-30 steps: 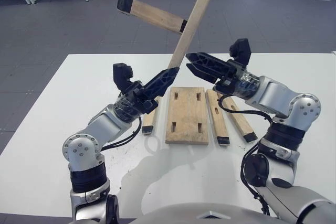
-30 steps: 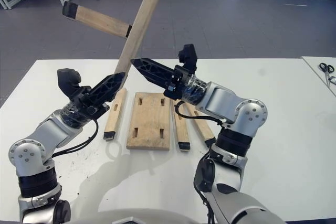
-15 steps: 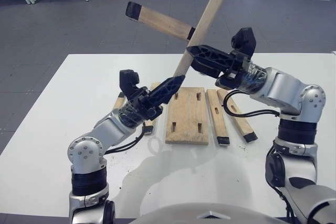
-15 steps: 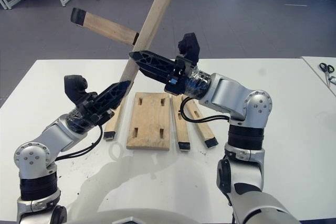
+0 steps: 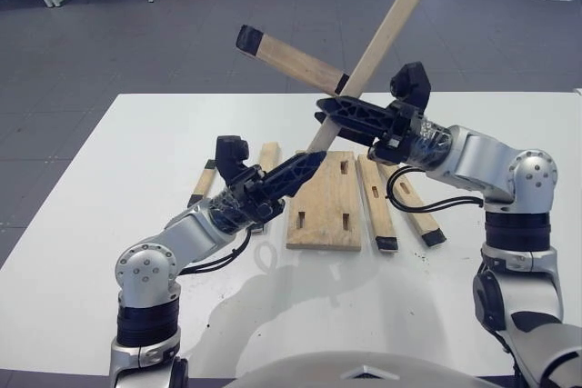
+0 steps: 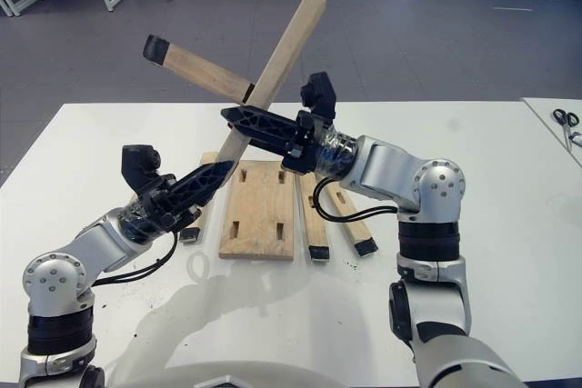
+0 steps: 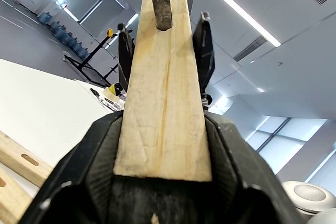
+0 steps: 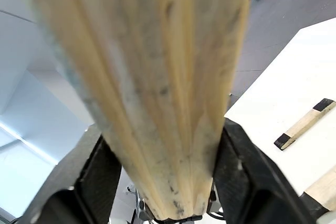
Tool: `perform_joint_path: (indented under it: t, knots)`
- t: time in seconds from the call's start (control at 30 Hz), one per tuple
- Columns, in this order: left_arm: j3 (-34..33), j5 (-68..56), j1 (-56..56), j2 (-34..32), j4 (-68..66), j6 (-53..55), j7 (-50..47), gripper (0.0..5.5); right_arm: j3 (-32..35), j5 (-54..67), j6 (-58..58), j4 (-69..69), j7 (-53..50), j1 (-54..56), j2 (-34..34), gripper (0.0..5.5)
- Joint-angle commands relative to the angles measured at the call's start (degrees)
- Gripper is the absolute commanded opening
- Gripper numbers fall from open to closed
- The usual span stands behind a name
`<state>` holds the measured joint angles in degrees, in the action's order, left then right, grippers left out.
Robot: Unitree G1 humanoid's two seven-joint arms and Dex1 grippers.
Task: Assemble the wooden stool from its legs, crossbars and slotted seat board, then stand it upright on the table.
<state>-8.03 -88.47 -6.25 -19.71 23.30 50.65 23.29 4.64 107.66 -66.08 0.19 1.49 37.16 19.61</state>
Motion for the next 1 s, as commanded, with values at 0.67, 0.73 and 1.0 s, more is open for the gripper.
perform_joint_path:
  t: [0.67,0.73,1.0]
  knots:
    - [-2.4,14.6,1.8,-16.5,-1.6,-0.9,7.5,3.9,2.2,-5.6,-5.0,3.1,13.1,-0.2,12.6,2.03]
    - [8.9,34.5,-1.4,-19.7,-1.5,-6.5,6.0,3.9,3.6,-8.6,-3.3,2.7,13.4,-0.7,13.3,2.03]
    - [37.4,78.6,-9.0,-23.7,-7.3,-17.8,5.1,3.9,3.9,-17.9,1.5,-1.2,12.9,-0.2,11.9,2.03]
